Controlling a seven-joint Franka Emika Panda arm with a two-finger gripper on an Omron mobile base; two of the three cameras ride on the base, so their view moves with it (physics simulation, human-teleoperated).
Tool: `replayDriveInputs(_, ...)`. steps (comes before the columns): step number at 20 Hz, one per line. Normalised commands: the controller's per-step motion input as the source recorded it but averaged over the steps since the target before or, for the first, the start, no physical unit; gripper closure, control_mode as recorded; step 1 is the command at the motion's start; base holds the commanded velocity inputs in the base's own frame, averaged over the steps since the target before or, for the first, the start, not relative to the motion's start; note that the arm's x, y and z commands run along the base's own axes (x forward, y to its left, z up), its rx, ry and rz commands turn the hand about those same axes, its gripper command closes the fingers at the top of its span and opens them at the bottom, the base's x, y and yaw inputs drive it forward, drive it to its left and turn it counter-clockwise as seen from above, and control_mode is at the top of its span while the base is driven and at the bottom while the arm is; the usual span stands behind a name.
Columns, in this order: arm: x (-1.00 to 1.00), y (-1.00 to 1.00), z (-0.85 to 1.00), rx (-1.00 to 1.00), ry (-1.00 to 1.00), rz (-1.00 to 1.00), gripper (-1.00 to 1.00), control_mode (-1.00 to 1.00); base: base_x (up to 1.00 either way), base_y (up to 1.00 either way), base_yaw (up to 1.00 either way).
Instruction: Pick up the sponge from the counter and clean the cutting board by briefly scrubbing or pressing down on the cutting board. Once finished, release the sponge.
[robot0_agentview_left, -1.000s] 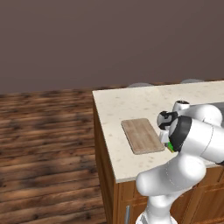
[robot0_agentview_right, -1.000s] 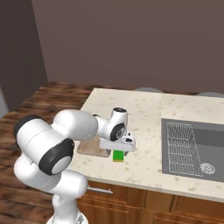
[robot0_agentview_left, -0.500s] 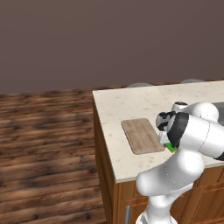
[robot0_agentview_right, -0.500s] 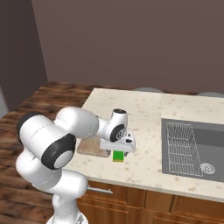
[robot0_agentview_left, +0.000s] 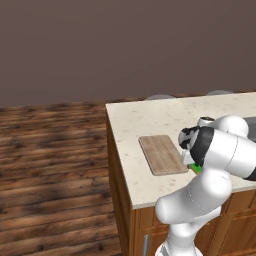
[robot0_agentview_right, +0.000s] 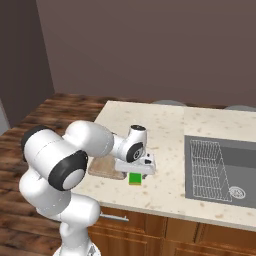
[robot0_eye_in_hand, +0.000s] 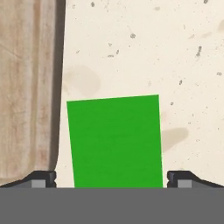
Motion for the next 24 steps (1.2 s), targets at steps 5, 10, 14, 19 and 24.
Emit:
replayDriveInputs(5, 0.05, -0.05, -0.03, 0.0, 0.0, 0.0, -1.0, -1.0, 0.0, 0.0, 0.0)
replayDriveInputs(10, 0.05, -0.05, -0.02, 0.0, 0.0, 0.0, -1.0, -1.0, 0.0, 0.0, 0.0)
replayDriveInputs(14, 0.02, -0.02, -0.11, 0.0, 0.0, 0.0, -1.0, -1.0, 0.0, 0.0, 0.0)
replayDriveInputs(19, 0.0, -0.02, -0.13, 0.0, 0.0, 0.0, -1.0, -1.0, 0.0, 0.0, 0.0)
replayDriveInputs(24, 0.0, -0.03, -0.09, 0.0, 0.0, 0.0, -1.0, -1.0, 0.0, 0.0, 0.0)
